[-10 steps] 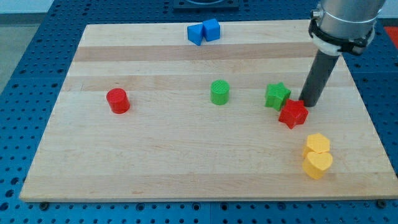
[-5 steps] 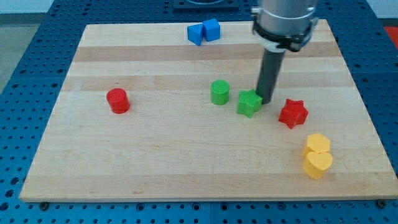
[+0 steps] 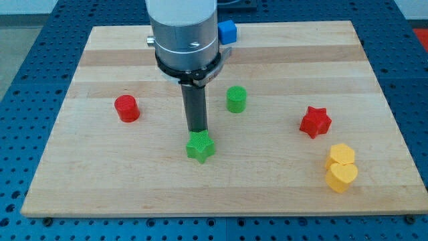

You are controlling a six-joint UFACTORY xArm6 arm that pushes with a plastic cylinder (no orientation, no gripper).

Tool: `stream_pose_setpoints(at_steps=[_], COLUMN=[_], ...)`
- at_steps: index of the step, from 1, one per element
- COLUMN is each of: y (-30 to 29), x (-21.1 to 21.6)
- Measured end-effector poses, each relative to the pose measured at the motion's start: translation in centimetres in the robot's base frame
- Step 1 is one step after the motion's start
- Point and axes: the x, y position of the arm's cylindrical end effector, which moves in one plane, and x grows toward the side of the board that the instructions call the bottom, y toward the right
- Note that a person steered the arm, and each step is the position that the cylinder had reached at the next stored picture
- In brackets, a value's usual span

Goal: Push the green star towards the bottom left

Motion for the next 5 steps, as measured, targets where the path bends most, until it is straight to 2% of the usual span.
stream_pose_setpoints(at_steps=[2, 5], y=[3.4, 2.6], x=[0.3, 4.5])
